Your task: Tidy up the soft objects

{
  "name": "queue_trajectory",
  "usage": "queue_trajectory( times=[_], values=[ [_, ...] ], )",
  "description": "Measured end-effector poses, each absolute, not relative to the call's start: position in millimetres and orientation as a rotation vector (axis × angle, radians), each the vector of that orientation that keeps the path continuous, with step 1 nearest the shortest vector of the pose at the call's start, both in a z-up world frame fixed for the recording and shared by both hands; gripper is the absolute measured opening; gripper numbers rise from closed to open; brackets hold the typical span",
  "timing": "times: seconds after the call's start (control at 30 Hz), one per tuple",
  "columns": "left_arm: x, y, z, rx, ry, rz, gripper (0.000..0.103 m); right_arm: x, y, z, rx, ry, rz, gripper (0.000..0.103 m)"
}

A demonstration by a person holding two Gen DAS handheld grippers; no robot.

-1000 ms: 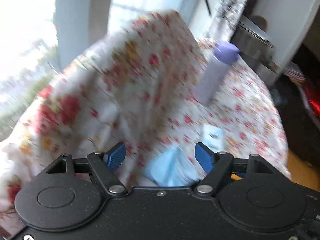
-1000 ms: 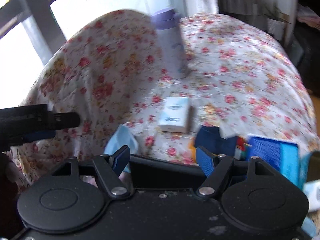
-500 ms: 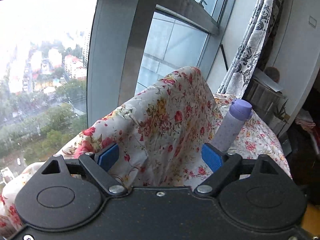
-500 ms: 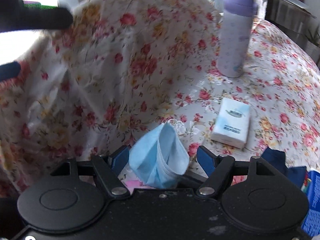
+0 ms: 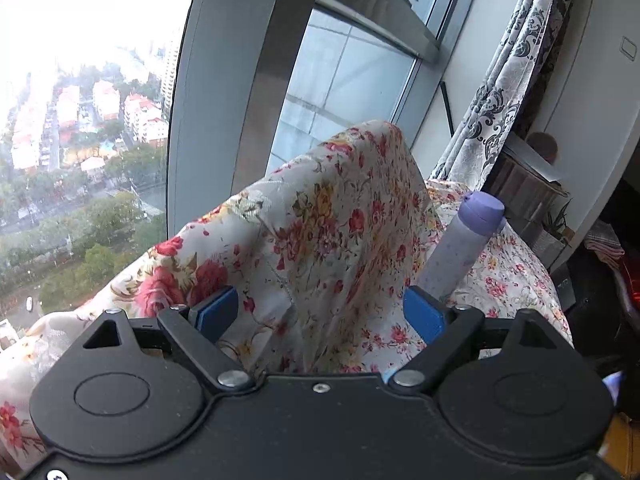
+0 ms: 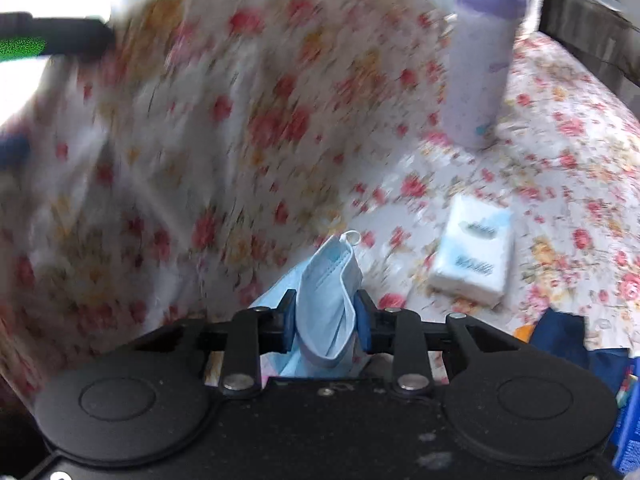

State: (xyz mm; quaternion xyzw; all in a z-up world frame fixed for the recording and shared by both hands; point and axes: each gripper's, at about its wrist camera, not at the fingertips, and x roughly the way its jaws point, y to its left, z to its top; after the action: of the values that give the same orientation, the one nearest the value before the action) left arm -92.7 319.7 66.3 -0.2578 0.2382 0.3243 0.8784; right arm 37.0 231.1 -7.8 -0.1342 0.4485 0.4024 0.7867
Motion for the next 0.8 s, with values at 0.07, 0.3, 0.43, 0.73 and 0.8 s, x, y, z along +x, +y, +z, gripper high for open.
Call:
queue_trajectory(
  times=[0.07,0.3,0.43,0.73,0.8],
  values=[
    [-92,321,65,-0.545,0.512,0.669,0.086,44,220,4,-0.235,0.948,0.845,0.029],
    [-72,317,49,-0.536,0.667,0.596,0.087,59,169,37,-0.096,0.908,0.745,0.030],
    [-54,304,38,-0.467,0.803,0.569,0.088,57,136,49,-0.038,0.914,0.707,0.030],
    [-34,286,19,-0.381,1.102,0.555,0.088,35,77,66,0.064,0.912,0.668,0.030],
    [-33,281,16,-0.376,1.154,0.571,0.088,29,67,68,0.084,0.910,0.671,0.030]
  ],
)
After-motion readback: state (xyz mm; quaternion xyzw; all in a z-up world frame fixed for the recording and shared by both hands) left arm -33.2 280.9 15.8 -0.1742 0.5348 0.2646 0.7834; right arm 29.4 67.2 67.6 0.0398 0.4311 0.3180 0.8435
